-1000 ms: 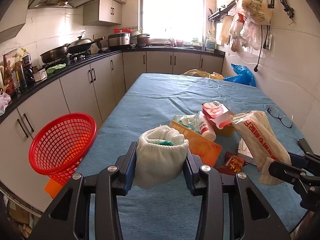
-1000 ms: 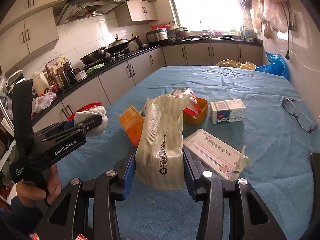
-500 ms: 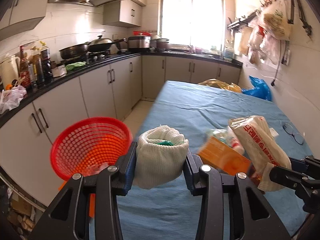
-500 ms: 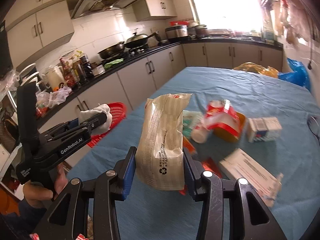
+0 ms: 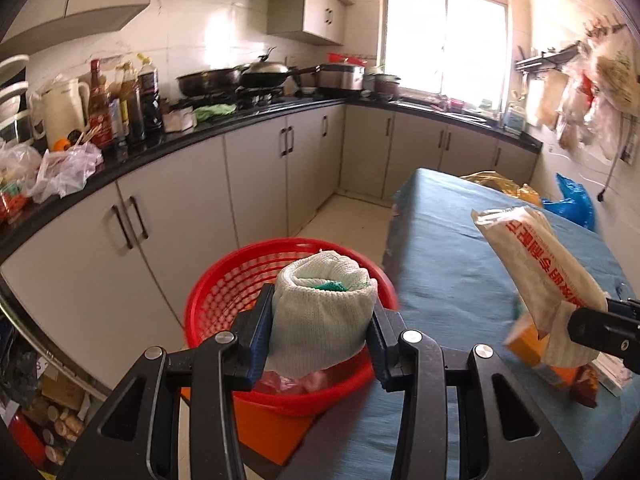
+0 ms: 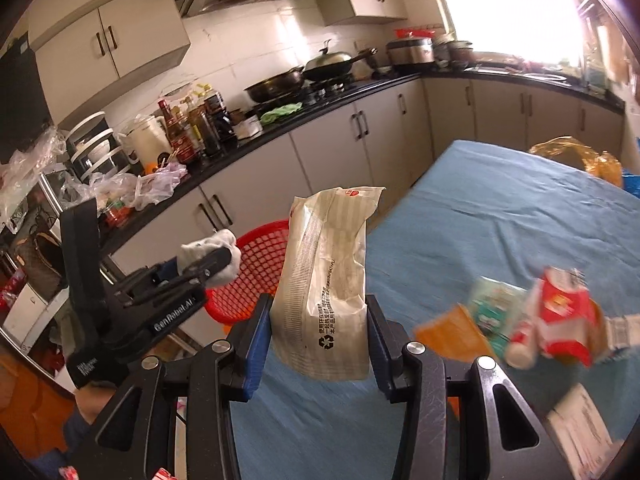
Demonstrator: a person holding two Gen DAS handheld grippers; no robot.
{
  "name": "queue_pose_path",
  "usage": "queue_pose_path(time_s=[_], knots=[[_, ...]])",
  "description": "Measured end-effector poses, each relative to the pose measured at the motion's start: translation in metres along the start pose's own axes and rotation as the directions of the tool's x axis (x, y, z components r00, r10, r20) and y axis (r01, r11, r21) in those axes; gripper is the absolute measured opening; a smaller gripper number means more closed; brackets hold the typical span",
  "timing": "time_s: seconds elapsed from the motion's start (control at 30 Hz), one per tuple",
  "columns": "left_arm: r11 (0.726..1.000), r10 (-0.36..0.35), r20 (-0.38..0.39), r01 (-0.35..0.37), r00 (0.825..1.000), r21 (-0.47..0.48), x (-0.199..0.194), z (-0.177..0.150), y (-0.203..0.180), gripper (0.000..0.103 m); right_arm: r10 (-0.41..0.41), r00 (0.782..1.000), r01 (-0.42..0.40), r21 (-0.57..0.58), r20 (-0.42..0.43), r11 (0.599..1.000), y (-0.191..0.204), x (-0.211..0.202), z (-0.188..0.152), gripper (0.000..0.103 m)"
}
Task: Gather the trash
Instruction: 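Open the left tool over the basket while the right tool releases the paper bag into it, then move both tools back over the remaining trash on the table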
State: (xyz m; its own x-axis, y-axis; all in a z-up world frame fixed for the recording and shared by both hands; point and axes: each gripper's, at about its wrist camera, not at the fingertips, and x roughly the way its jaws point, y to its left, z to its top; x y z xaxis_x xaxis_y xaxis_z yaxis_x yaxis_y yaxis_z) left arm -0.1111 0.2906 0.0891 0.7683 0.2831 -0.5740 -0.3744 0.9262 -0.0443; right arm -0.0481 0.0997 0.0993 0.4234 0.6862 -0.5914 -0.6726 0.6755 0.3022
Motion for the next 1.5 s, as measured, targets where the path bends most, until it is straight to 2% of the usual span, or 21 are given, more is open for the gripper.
queue_pose_path(time_s=[0.3, 0.53, 0.63, 0.7, 0.73, 0.83, 1.0, 1.17, 1.37, 1.5], knots=[[0.998, 0.044, -0.049, -0.046, 0.998, -0.037, 0.035, -0.004, 0.034, 0.040, 0.053, 0.994, -0.053, 0.005, -0.093, 0.999, 0.021, 0.074, 0.030, 0.048], [0.998, 0.050, -0.065, -0.052, 0.997, -0.035, 0.048, -0.007, 0.043, 0.041, 0.058, 0.989, -0.056, 0.016, -0.134, 0.998, 0.028, 0.117, 0.044, 0.049], [0.997, 0.058, -0.060, -0.060, 0.997, -0.043, 0.051, -0.007, 0.045, 0.057, 0.066, 0.988, -0.063, 0.021, -0.140, 0.998, 0.030, 0.128, 0.049, 0.052], [0.996, 0.065, -0.049, -0.068, 0.997, -0.053, 0.049, -0.007, 0.046, 0.073, 0.060, 0.988, -0.057, 0.025, -0.144, 0.998, 0.030, 0.131, 0.052, 0.053], [0.996, 0.068, -0.046, -0.070, 0.997, -0.056, 0.047, -0.007, 0.046, 0.075, 0.063, 0.989, -0.058, 0.034, -0.137, 0.998, 0.028, 0.130, 0.053, 0.053], [0.996, 0.065, -0.035, -0.067, 0.997, -0.061, 0.039, -0.007, 0.046, 0.076, 0.066, 0.992, -0.061, 0.048, -0.110, 0.997, 0.021, 0.114, 0.052, 0.053], [0.998, 0.028, 0.009, -0.027, 1.000, -0.062, 0.012, -0.015, 0.028, 0.078, 0.050, 0.998, -0.049, 0.058, -0.023, 0.997, 0.003, 0.050, 0.032, 0.059], [0.998, -0.055, 0.042, 0.055, 0.998, -0.001, -0.013, -0.030, -0.021, 0.081, 0.003, 0.999, -0.007, 0.076, 0.047, 0.997, -0.020, -0.010, -0.005, 0.062], [0.979, -0.180, -0.011, 0.180, 0.984, 0.093, -0.023, -0.048, -0.085, 0.081, -0.092, 0.991, 0.079, 0.136, 0.093, 0.988, -0.062, -0.076, -0.055, 0.062], [0.957, -0.243, -0.056, 0.249, 0.968, 0.147, -0.027, -0.058, -0.120, 0.081, -0.170, 0.976, 0.139, 0.214, 0.133, 0.967, -0.095, -0.115, -0.081, 0.062]])
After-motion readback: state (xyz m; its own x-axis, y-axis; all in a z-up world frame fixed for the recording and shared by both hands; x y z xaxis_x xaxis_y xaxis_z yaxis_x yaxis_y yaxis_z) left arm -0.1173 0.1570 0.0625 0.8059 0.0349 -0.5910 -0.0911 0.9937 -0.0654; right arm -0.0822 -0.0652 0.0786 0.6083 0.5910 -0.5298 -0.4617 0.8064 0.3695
